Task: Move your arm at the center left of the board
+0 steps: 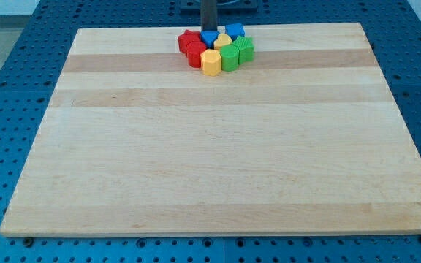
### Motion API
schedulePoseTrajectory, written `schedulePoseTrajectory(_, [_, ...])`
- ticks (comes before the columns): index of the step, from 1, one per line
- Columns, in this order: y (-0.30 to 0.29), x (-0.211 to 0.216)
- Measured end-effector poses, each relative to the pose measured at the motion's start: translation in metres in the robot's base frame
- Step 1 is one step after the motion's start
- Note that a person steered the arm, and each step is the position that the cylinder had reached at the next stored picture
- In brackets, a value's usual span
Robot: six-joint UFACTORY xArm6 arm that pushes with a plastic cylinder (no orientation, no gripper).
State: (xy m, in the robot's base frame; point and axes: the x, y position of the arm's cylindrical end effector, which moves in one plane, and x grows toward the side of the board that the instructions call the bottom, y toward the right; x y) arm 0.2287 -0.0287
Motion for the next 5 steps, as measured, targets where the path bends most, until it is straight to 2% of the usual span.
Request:
schedulePoseTrajectory(2, [-0.010, 0.061])
schedulePoseTrajectory(5, [-0.056, 0.149])
